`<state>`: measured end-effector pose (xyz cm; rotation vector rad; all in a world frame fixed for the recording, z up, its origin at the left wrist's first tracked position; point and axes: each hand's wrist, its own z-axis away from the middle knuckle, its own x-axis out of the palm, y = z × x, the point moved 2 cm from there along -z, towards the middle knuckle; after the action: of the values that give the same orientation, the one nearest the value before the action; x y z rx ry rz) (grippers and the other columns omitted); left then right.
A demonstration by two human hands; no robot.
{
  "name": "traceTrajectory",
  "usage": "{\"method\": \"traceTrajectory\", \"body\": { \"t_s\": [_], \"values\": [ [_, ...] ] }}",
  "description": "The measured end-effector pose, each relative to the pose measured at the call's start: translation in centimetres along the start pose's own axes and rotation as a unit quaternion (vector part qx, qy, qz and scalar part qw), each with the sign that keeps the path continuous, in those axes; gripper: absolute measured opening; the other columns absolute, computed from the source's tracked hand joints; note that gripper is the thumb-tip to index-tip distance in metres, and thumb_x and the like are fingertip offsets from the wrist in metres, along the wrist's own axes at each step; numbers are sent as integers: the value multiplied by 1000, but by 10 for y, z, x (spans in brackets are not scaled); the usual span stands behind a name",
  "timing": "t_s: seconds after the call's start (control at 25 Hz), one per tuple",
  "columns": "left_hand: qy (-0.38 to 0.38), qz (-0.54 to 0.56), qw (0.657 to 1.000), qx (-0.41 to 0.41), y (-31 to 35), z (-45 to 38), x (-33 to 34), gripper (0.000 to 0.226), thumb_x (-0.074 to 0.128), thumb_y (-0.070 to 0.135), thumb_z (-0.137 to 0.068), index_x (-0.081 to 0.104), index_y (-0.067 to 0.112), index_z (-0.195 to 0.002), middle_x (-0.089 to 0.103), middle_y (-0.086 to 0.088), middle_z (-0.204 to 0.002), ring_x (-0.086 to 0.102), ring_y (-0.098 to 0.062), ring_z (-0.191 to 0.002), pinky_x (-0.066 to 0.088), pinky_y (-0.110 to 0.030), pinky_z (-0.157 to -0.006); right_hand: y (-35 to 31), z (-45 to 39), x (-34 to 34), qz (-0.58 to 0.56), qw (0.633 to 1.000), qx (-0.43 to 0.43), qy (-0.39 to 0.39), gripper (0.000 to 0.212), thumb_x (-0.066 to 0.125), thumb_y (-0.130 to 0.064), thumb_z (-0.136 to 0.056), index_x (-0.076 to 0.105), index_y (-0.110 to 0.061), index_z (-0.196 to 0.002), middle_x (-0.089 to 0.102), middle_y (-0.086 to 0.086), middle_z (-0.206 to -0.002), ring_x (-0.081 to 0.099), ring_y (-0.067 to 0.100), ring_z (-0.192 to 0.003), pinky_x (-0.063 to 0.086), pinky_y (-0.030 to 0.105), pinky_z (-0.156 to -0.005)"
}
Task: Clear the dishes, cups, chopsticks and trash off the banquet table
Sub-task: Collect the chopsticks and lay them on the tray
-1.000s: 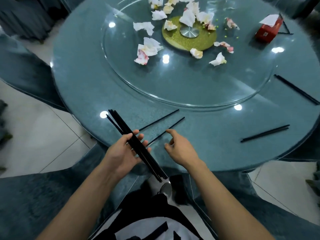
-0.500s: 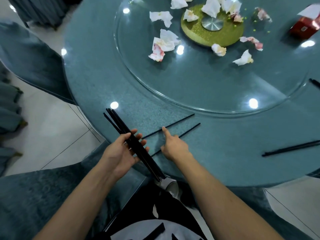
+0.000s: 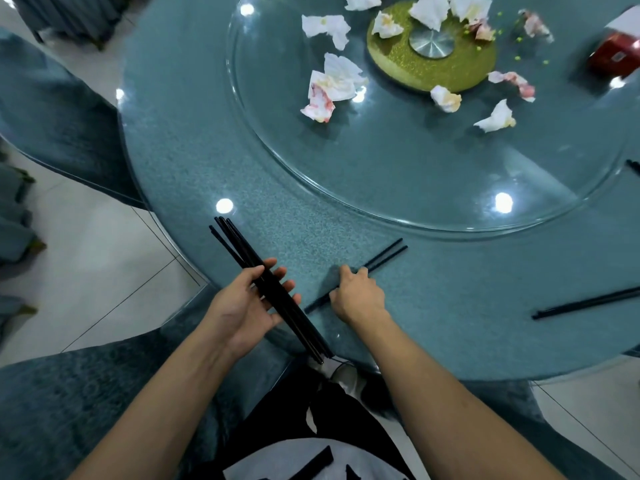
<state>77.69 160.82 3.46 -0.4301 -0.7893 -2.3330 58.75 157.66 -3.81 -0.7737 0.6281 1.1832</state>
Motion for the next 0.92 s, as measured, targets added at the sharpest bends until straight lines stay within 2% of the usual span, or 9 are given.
{"method": "traceTrajectory", "body": {
  "t_s": [0.16, 0.28, 0.44, 0.64, 0.76, 0.92],
  "values": [
    [-18, -11, 1000, -18, -1, -8, 8, 20, 51, 20, -100, 68, 14, -108, 72, -5, -93, 73, -23, -82, 61, -45, -75, 19, 3, 6, 12, 999, 14, 43, 35, 47, -28, -102, 50, -11, -133, 50, 16, -132, 54, 37, -120, 46, 43, -97],
    [-25, -20, 999, -26, -2, -12, 11, 20, 52, 21, -100, 69, 15, -108, 73, -5, -94, 73, -23, -84, 61, -45, -76, 34, 8, 11, 20, 997, 37, 62, 31, 44, -17, -103, 51, -12, -132, 55, 15, -129, 57, 36, -118, 46, 42, -97],
    [-32, -27, 999, -31, -7, -15, 14, 19, 53, 21, -99, 69, 15, -109, 72, -5, -94, 74, -23, -84, 61, -45, -76, 48, 15, 13, -30, 994, 81, 72, 28, 46, -10, -100, 46, -9, -128, 58, 15, -126, 61, 37, -115, 47, 42, -95],
    [-33, -40, 998, -33, -12, -14, 24, 19, 52, 20, -100, 68, 15, -108, 72, -4, -92, 73, -22, -82, 61, -44, -78, 64, 24, 12, -95, 983, 142, 66, 33, 60, -15, -92, 47, -7, -122, 64, 15, -122, 62, 35, -116, 45, 40, -97],
    [-32, -48, 998, -32, -13, -11, 28, 19, 51, 21, -101, 68, 15, -109, 72, -4, -91, 73, -21, -81, 60, -45, -81, 71, 25, 15, -107, 979, 163, 59, 27, 58, -15, -93, 58, -7, -119, 67, 15, -120, 63, 34, -115, 47, 39, -98],
    [-31, -57, 997, -32, -16, -7, 30, 19, 50, 21, -101, 67, 15, -107, 72, -3, -91, 72, -21, -82, 58, -47, -86, 71, 28, 18, -97, 980, 160, 62, 26, 57, -19, -92, 62, -7, -115, 65, 13, -119, 62, 33, -113, 46, 39, -98]
  ]
}}
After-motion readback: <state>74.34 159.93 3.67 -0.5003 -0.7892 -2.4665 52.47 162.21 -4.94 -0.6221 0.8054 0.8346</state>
